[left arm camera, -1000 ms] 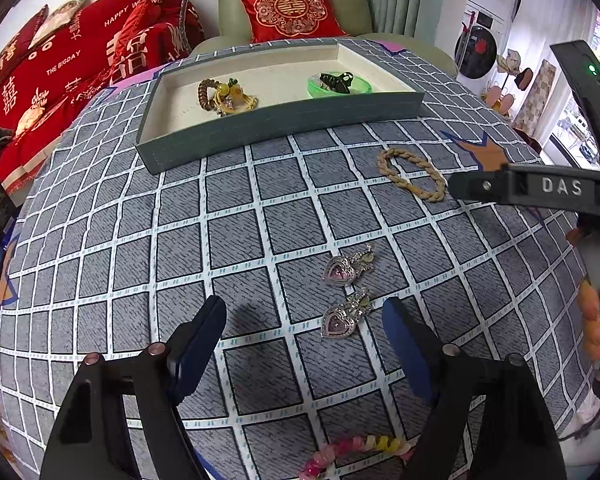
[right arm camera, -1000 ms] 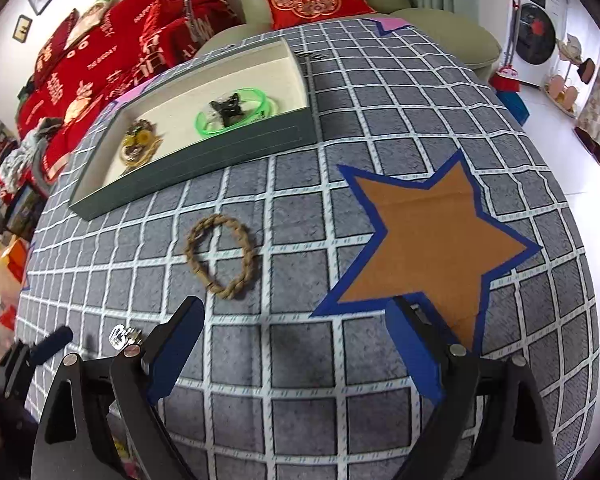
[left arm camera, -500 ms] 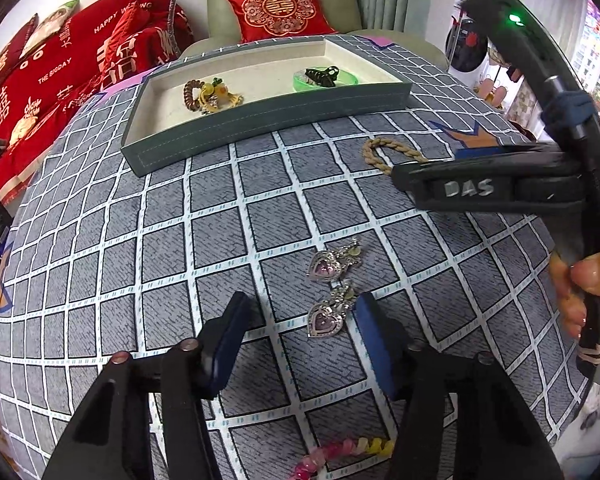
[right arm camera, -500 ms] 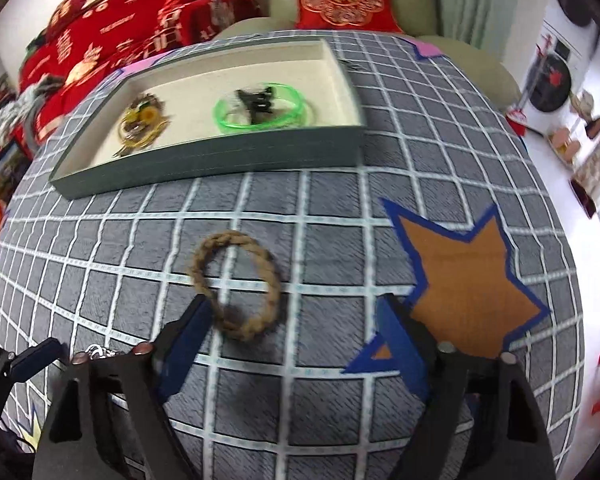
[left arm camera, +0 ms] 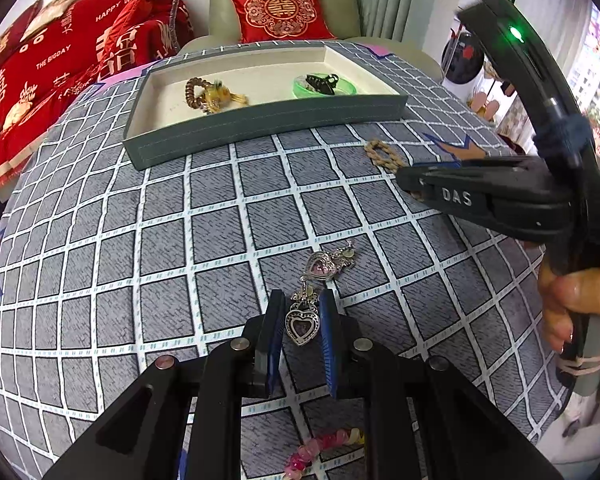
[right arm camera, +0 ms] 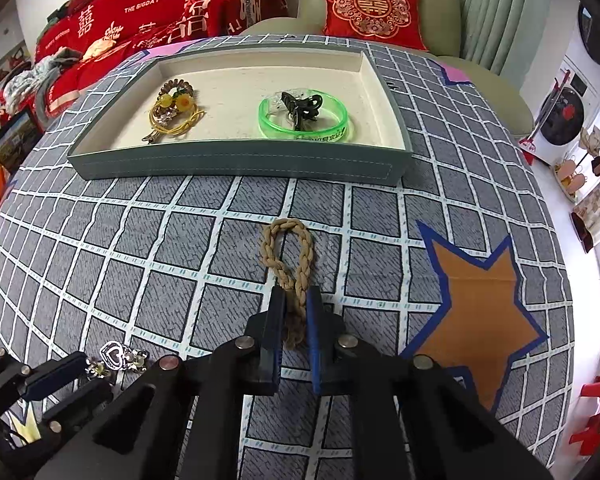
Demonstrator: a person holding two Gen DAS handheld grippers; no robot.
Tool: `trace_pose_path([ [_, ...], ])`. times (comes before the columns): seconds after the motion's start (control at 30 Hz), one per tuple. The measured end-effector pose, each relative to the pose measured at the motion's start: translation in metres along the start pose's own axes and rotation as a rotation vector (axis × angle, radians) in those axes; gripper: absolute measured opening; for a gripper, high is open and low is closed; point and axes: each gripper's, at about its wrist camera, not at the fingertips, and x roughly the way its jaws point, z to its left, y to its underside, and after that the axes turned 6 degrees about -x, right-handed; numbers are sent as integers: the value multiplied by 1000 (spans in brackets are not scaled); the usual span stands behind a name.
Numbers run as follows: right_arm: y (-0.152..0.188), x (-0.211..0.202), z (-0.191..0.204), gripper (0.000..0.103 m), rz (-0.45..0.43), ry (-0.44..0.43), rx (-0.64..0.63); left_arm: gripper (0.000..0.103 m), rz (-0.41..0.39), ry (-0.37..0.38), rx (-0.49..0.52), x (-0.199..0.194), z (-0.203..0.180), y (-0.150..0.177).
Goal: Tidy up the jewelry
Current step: 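Grasp the pink heart earring with left tool while right tool grasps the braided rope bracelet, then carry both items into the cream tray and open both tools to release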
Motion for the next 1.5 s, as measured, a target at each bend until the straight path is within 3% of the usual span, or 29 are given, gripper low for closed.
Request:
trace_pose_path([
  [0.57,4,-53,-32,11,-100,-144,121,29,-81,29,-36,-37,16,-26],
  [0.8,-6,-74,-31,11,-141,-145,101,29,-132,9,-14,-53,21,-49],
  [1.27,-69,-106,-33,11,-233,-146,44,30,-251,-64,48,-68,26,-117],
  [1.5,-110,-94,-38,11,-236,-163,49,29,-257,-74,-18,-47,41,-152],
])
